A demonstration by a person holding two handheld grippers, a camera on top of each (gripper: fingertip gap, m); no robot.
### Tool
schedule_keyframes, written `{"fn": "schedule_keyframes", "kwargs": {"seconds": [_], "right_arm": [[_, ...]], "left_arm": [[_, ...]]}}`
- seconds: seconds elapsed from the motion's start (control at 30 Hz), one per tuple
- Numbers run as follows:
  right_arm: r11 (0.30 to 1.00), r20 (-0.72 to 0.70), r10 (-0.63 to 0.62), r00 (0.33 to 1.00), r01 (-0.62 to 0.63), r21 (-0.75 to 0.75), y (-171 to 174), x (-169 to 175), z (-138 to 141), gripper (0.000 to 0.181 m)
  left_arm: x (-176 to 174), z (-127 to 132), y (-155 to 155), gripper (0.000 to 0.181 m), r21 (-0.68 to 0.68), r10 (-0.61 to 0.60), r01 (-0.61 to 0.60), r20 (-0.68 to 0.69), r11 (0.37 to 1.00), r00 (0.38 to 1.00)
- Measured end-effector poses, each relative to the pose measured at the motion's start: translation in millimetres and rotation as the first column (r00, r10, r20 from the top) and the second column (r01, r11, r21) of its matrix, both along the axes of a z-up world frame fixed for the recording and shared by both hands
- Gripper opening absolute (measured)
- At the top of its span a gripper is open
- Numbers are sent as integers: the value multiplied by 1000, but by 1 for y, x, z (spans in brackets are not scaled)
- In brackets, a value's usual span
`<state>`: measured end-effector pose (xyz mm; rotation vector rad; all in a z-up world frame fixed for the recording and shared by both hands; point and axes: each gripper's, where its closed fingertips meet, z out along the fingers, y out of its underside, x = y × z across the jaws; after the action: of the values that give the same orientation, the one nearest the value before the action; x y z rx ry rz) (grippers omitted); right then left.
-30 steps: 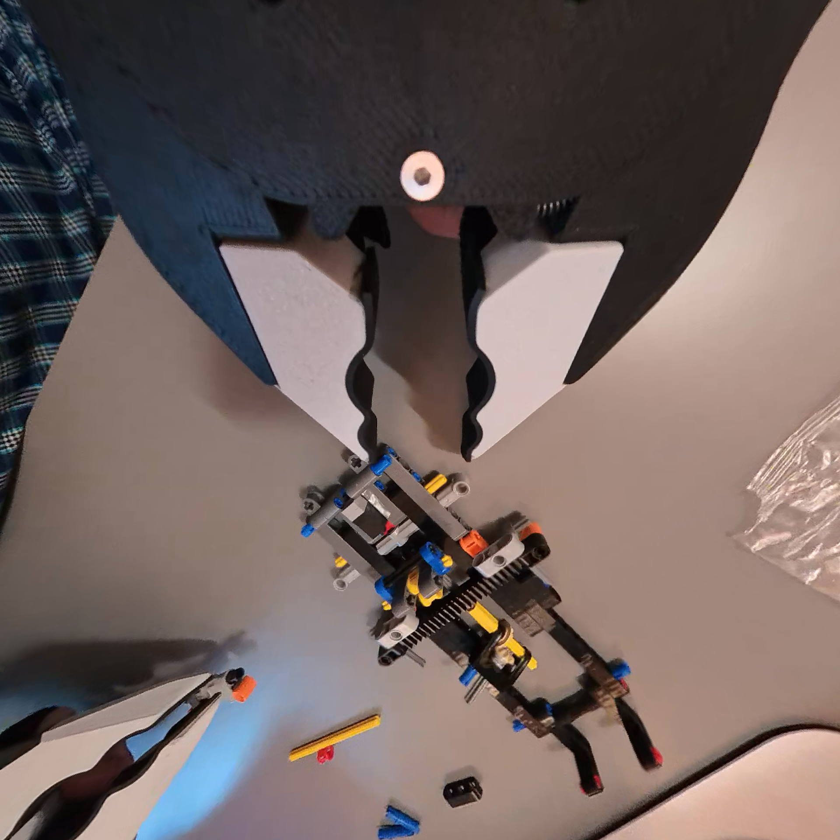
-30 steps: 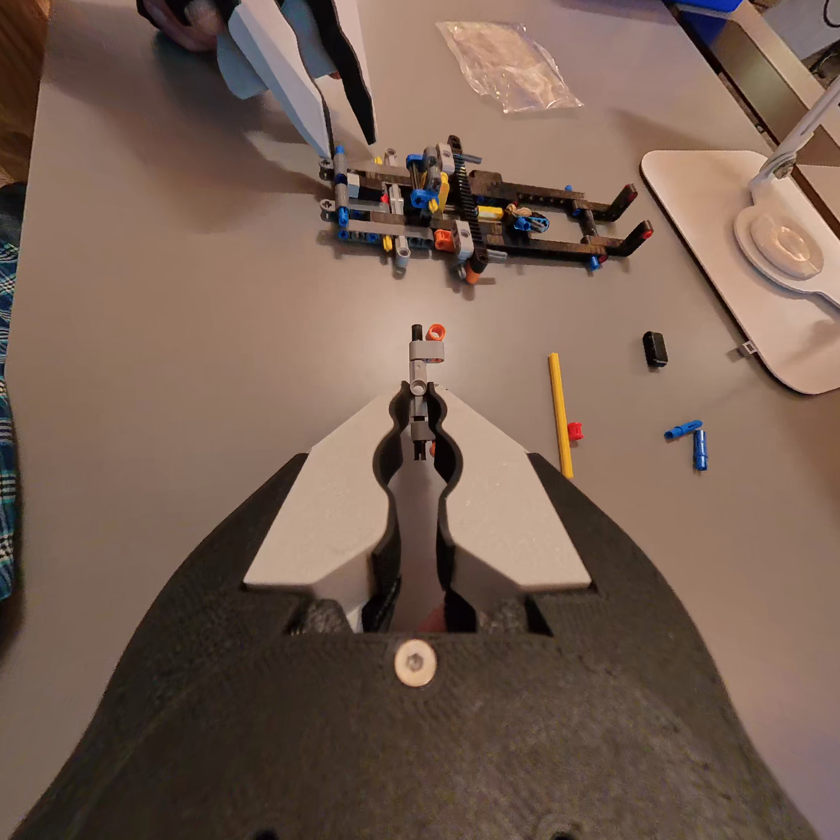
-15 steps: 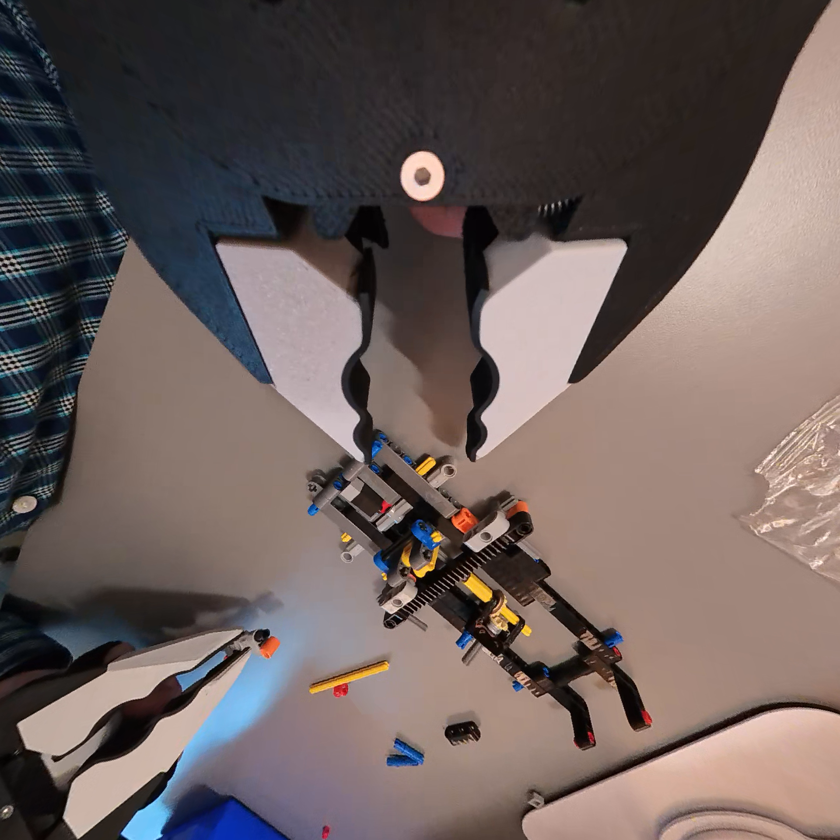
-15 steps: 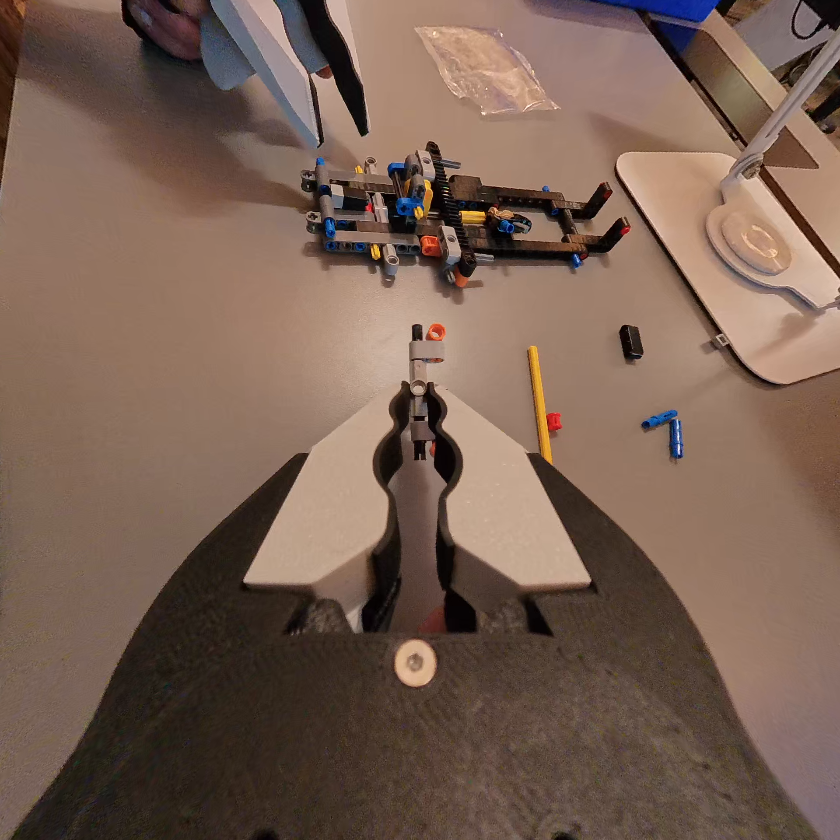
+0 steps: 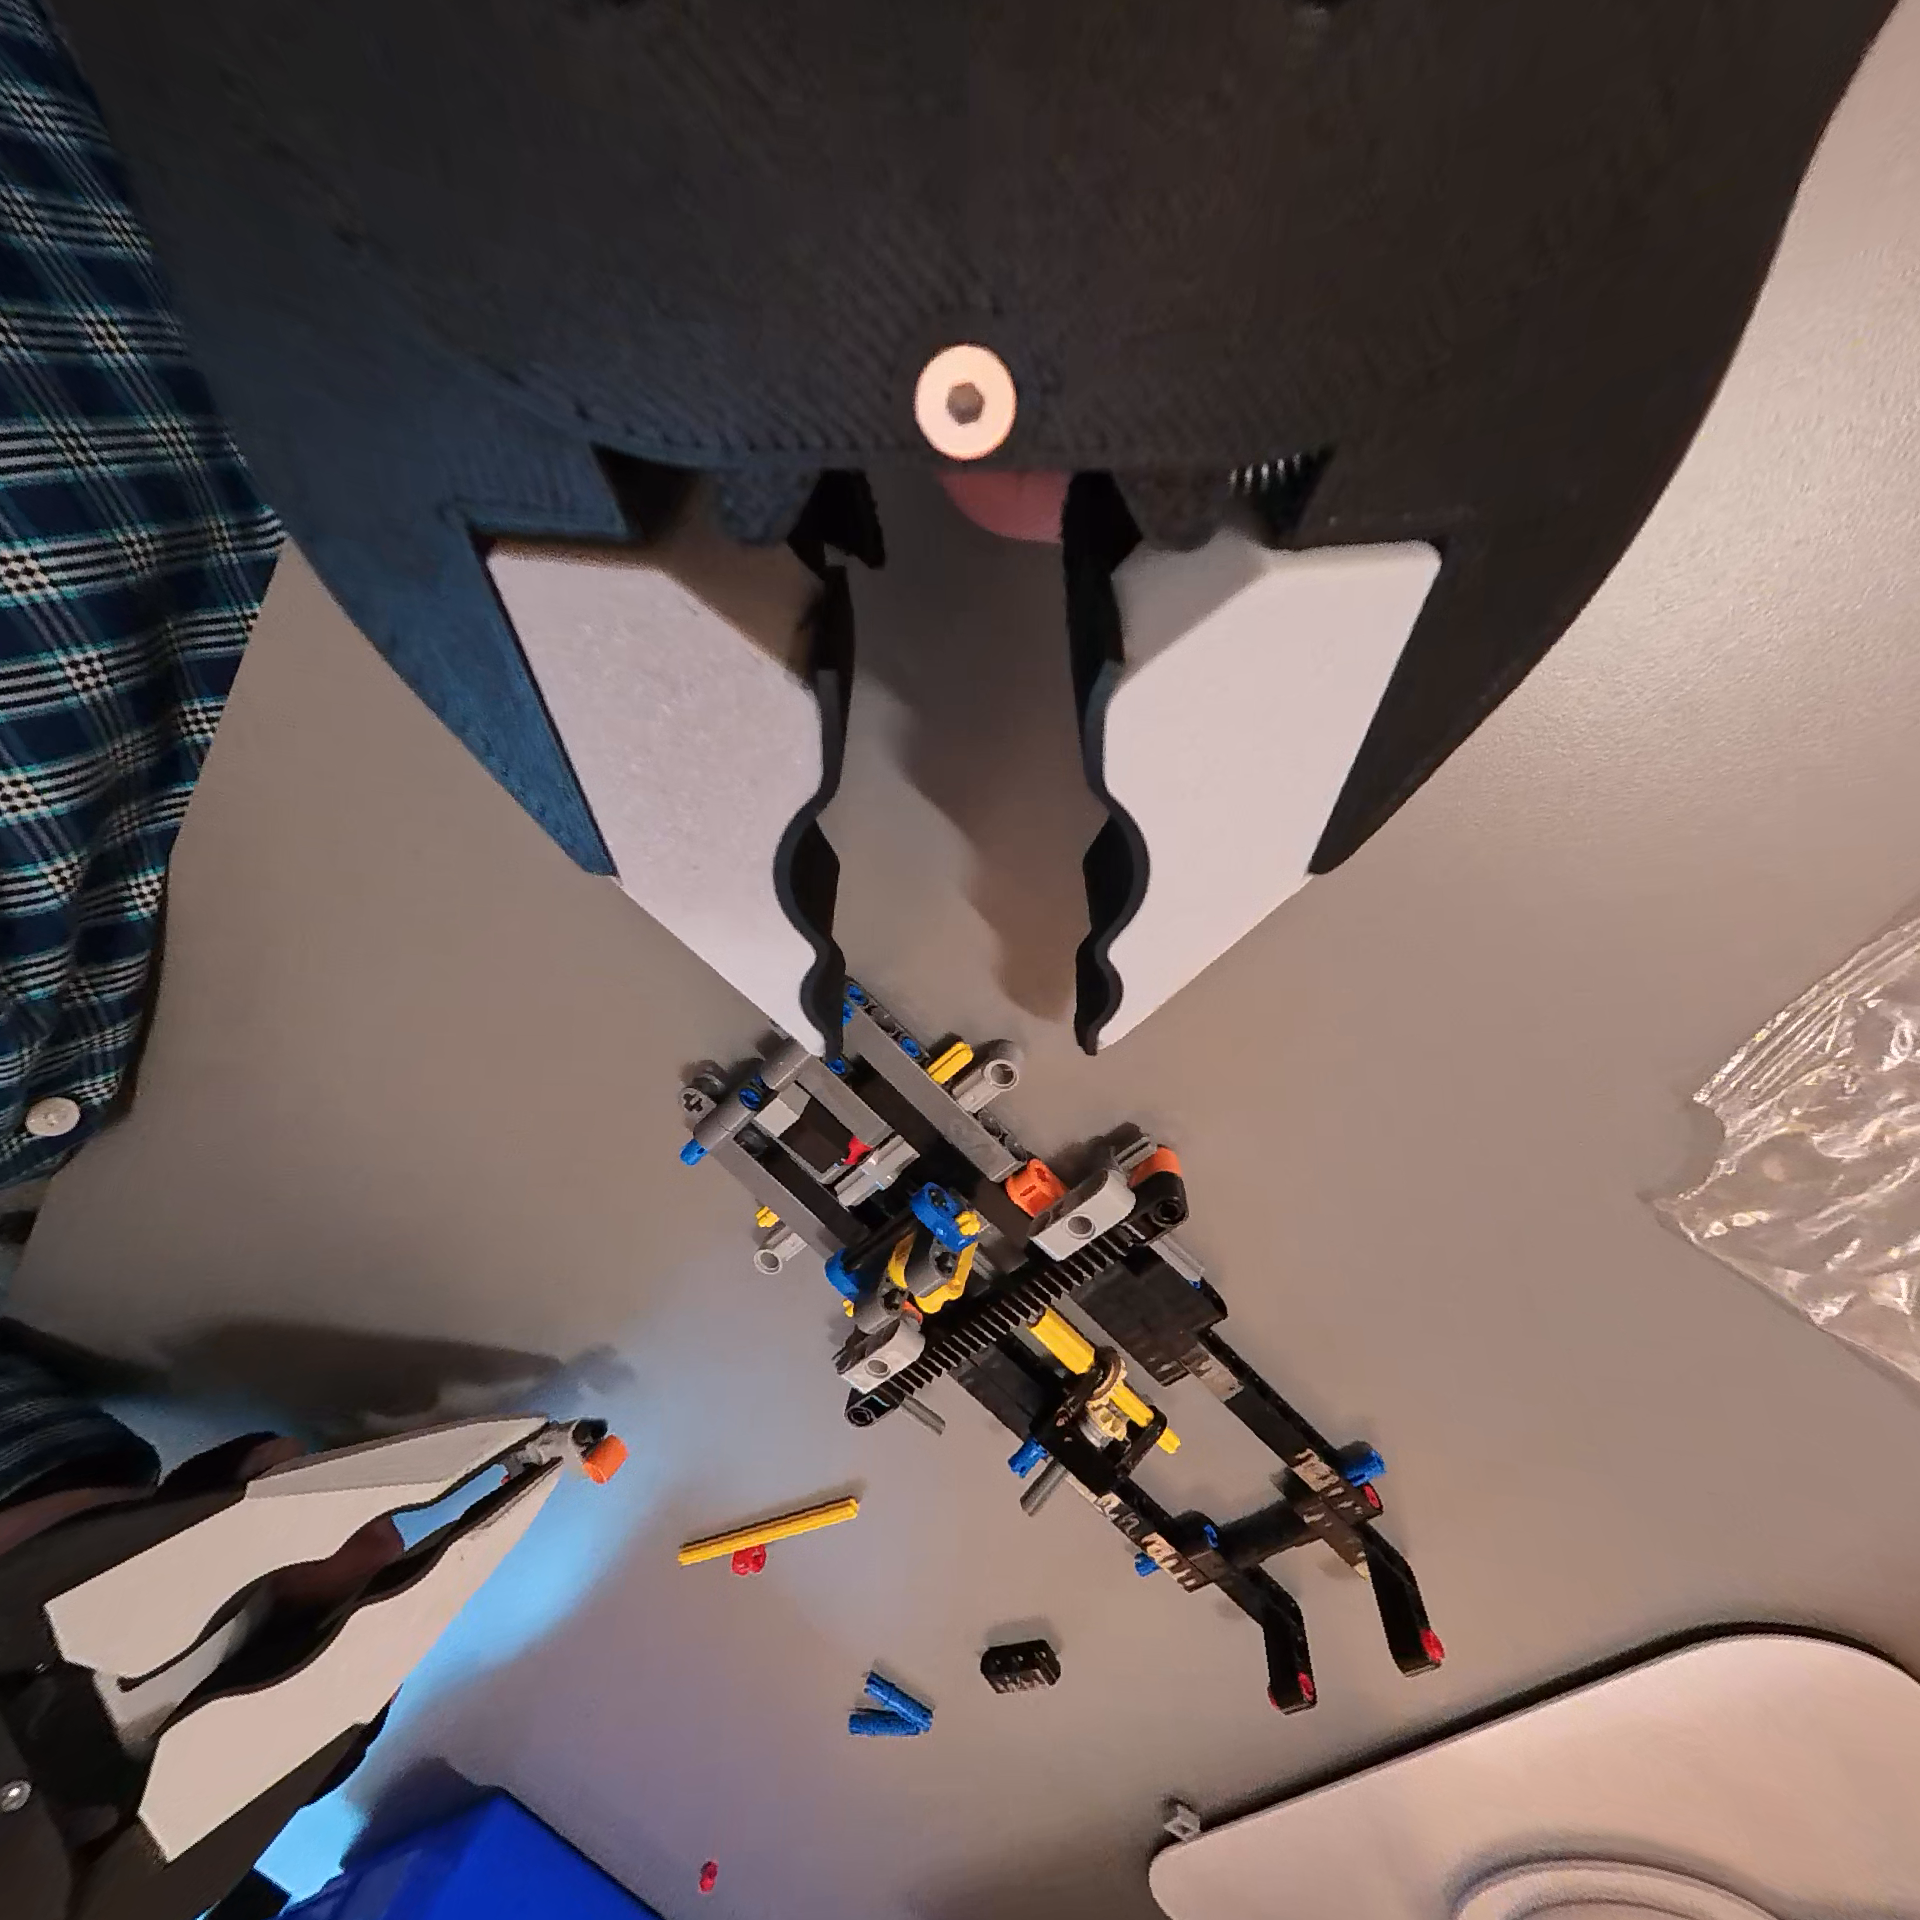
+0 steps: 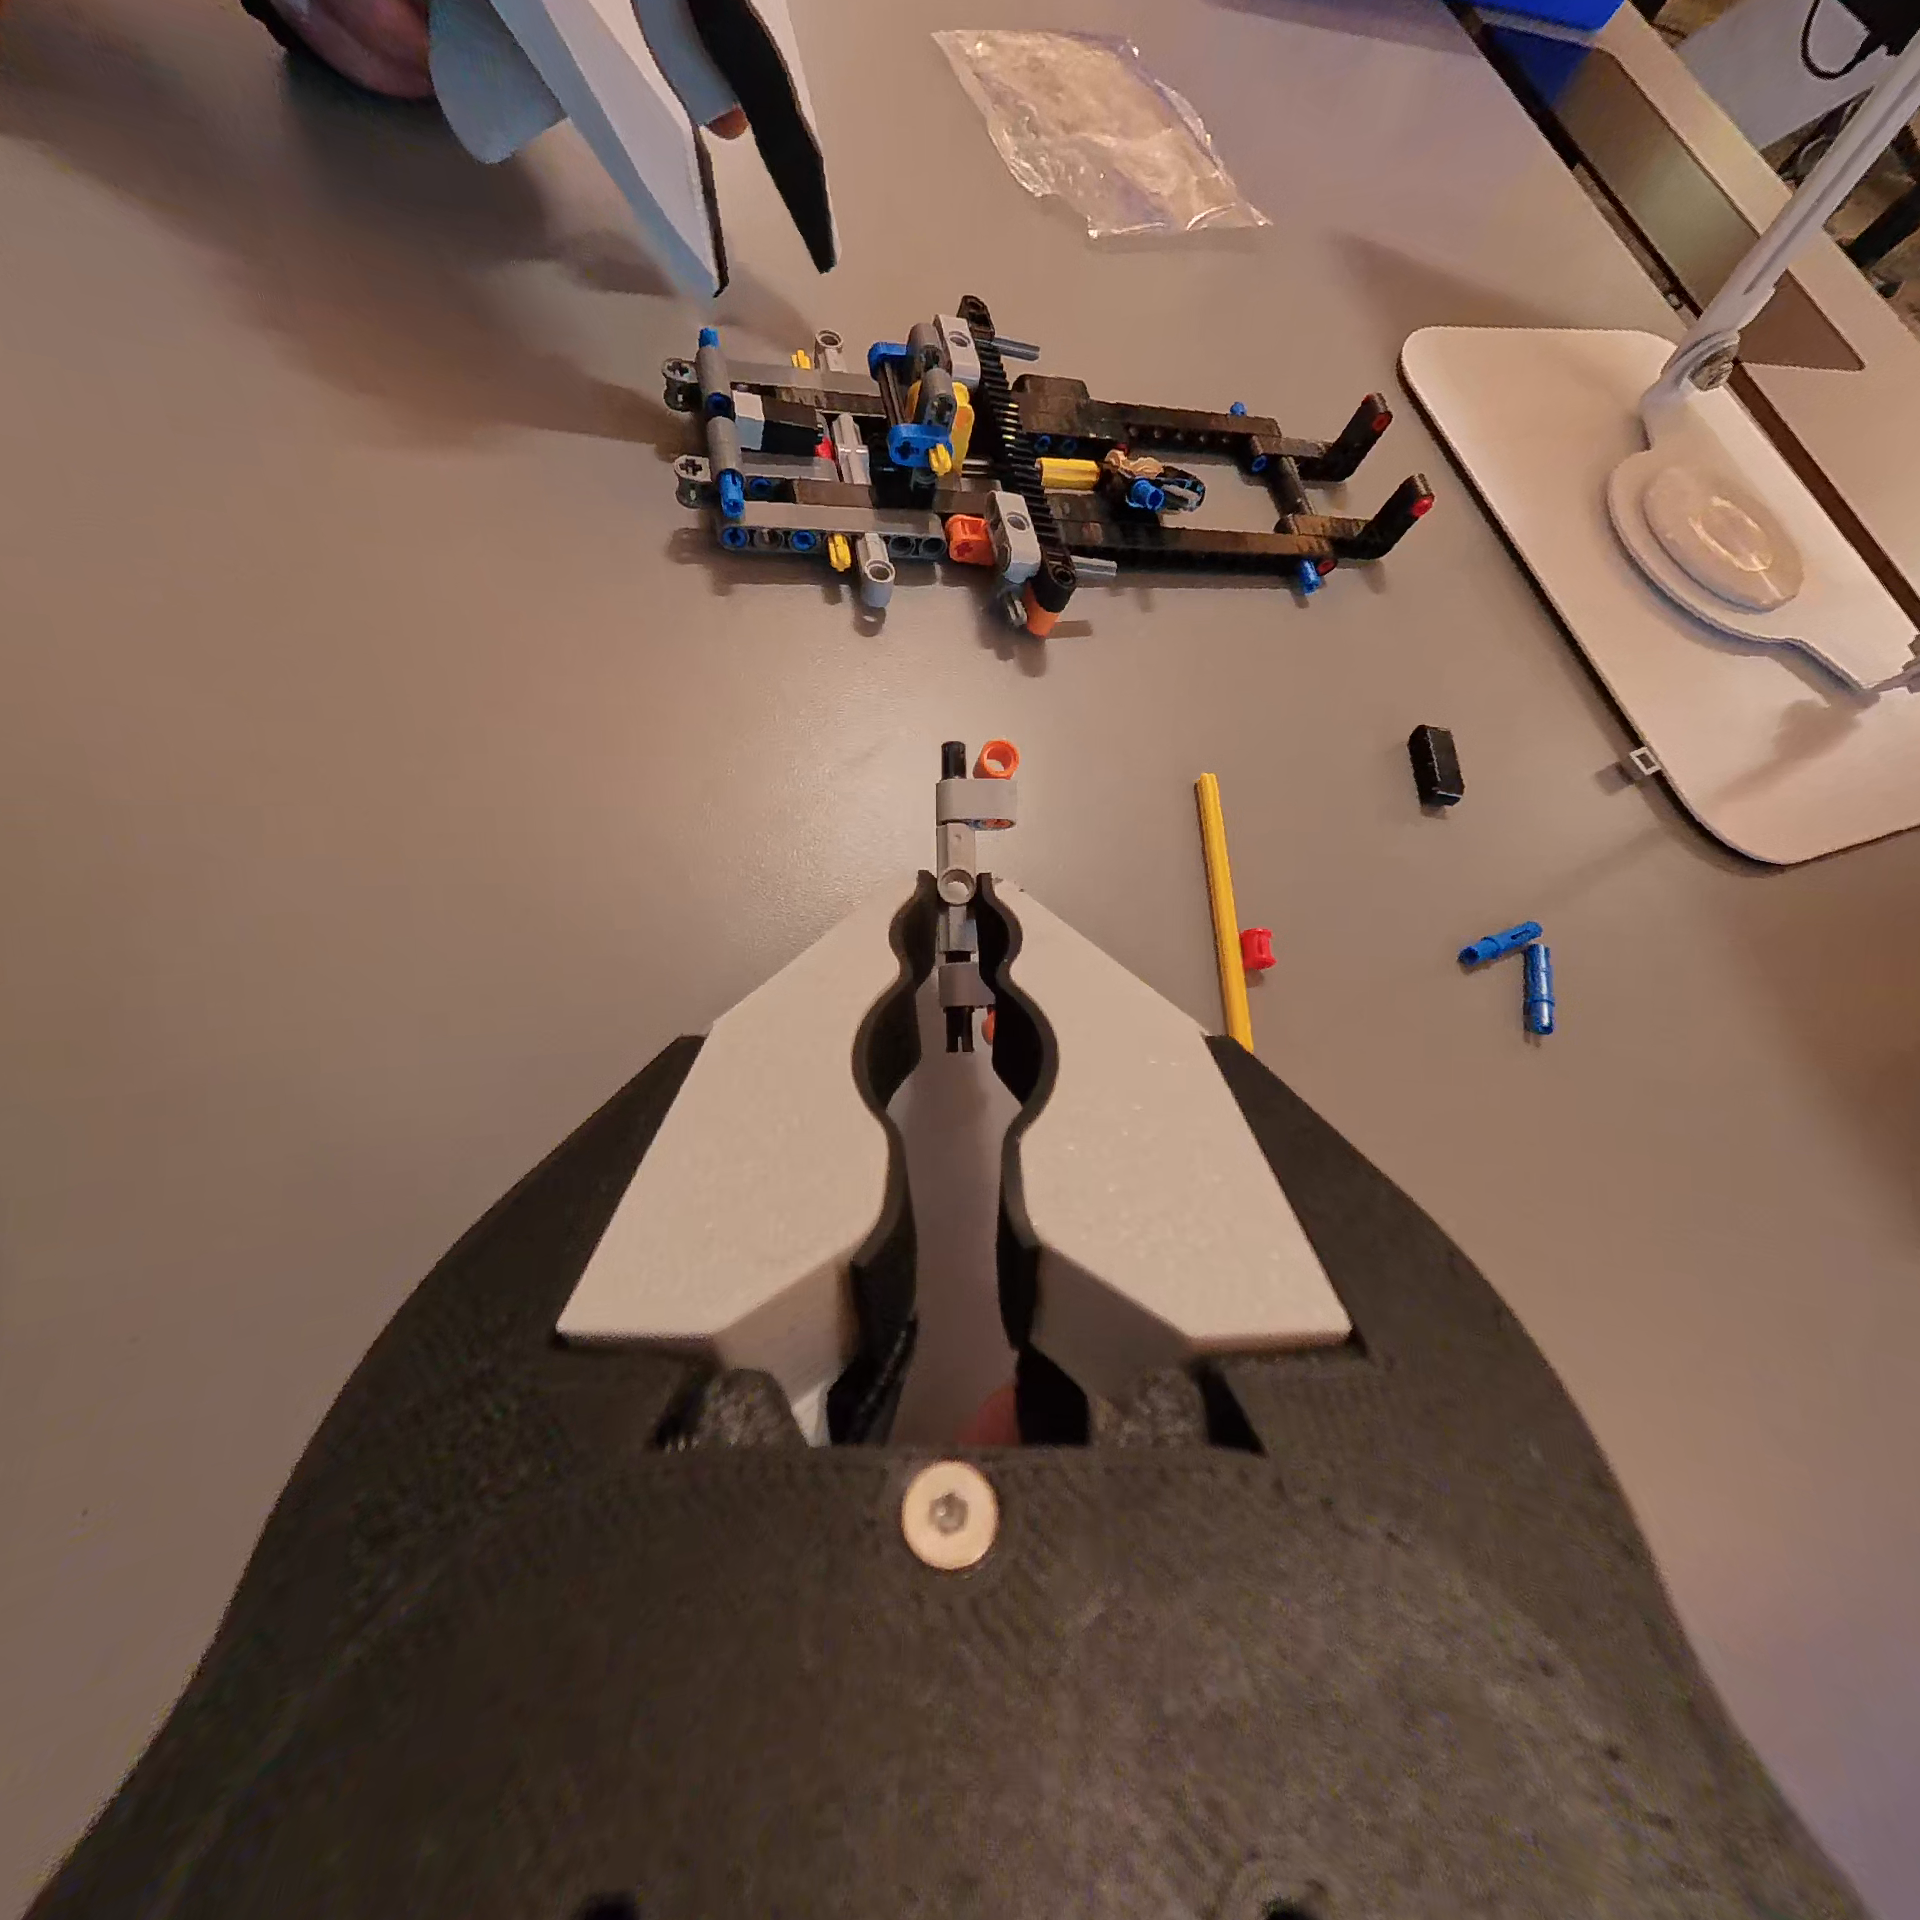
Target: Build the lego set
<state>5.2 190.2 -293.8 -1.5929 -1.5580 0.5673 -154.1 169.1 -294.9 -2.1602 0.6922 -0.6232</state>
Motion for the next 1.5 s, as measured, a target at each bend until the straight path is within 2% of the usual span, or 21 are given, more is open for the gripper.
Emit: {"fn": "schedule_keyframes", "kwargs": {"seconds": [0.27,0.33,0.37,0.43,0.53,0.63,0.77,0.83,0.9,1.03,1.13,1.3,1.43,1.5], "right_arm": [[998,67,50,996,-47,-51,-14,-10,-10,5],[997,94,60,994,-54,-60,-15,-13,-14,13],[996,97,62,993,-56,-68,-15,-14,-13,24],[995,94,72,993,-65,-75,-16,-16,-8,34],[998,56,55,997,-55,-5,-1,-18,19,31],[992,-4,-19,1000,19,128,40,-19,64,32],[950,-90,-144,986,163,266,111,-13,135,39],[927,-146,-189,971,226,301,146,-11,172,45],[912,-193,-230,954,281,298,181,-8,204,55],[872,-221,-320,921,378,312,253,4,248,68],[837,-186,-397,899,438,329,304,22,261,71],[790,-132,-463,877,475,388,369,52,266,83],[787,-92,-477,874,471,398,397,61,261,85],[802,-60,-468,882,452,391,401,59,253,81]], "left_arm": [[-6,9,11,43,69,70,-71,7,995,997],[-11,15,19,44,116,106,-106,5,988,994],[-15,17,24,44,142,122,-119,-11,983,992],[-27,23,36,45,191,161,-149,-48,970,986],[-41,48,61,46,284,202,-178,-56,942,978],[-64,83,100,53,418,291,-233,-78,878,954],[-105,145,162,67,544,429,-392,65,742,901],[-128,175,189,67,548,463,-490,198,678,864],[-148,195,215,69,530,473,-550,287,646,833],[-170,217,258,72,546,494,-584,320,601,808],[-179,230,277,71,587,511,-585,311,560,801],[-179,219,302,71,567,501,-569,292,595,815],[-176,210,311,71,606,521,-520,195,602,831],[-176,210,311,71,596,510,-526,216,606,833]]}}
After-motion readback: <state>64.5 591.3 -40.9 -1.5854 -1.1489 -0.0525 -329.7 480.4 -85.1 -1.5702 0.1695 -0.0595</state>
